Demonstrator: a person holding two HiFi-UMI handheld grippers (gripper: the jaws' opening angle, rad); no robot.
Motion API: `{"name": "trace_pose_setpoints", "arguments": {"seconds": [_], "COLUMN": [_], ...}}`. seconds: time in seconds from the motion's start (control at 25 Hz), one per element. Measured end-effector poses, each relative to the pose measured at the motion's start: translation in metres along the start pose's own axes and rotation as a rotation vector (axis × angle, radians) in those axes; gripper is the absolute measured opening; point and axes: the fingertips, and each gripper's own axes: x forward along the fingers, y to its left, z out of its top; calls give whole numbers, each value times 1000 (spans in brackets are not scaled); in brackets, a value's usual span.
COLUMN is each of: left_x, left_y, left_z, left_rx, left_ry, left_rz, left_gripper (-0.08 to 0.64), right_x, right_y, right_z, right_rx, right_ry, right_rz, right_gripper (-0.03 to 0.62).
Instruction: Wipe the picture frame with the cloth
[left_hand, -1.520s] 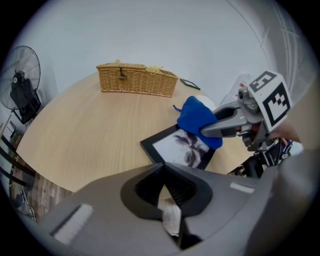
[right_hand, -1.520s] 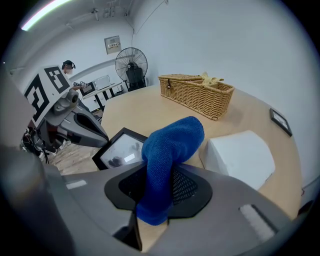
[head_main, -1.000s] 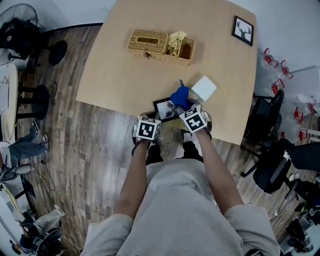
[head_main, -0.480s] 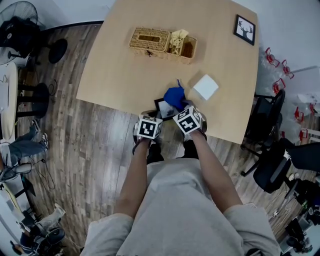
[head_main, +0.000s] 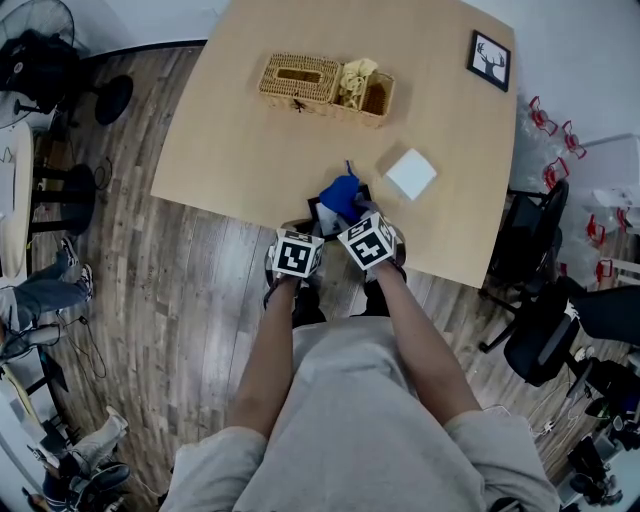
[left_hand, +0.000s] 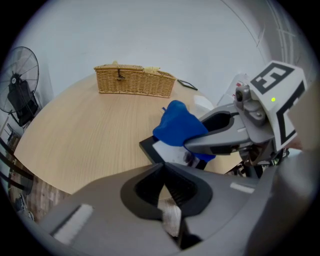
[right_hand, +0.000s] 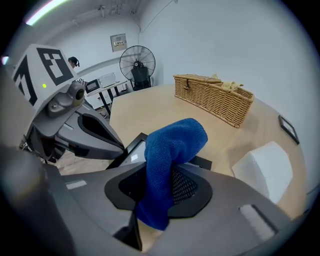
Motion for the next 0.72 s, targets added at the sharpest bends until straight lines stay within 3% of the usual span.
{"name": "trace_pose_setpoints", "arguments": {"seconds": [0.4, 0.72], "left_x": [1, -1], "left_y": [0, 0], "left_z": [-1, 0], "left_rx": [9, 7], "left_ry": [-6, -8], "left_rz": [-10, -17], "left_gripper": [54, 54], "right_x": [10, 3], "right_y": [38, 42], "right_z": [12, 15], "right_rx": [21, 7], "right_ry": [-20, -3], "right_rz": [126, 162], "right_gripper": [106, 104]}}
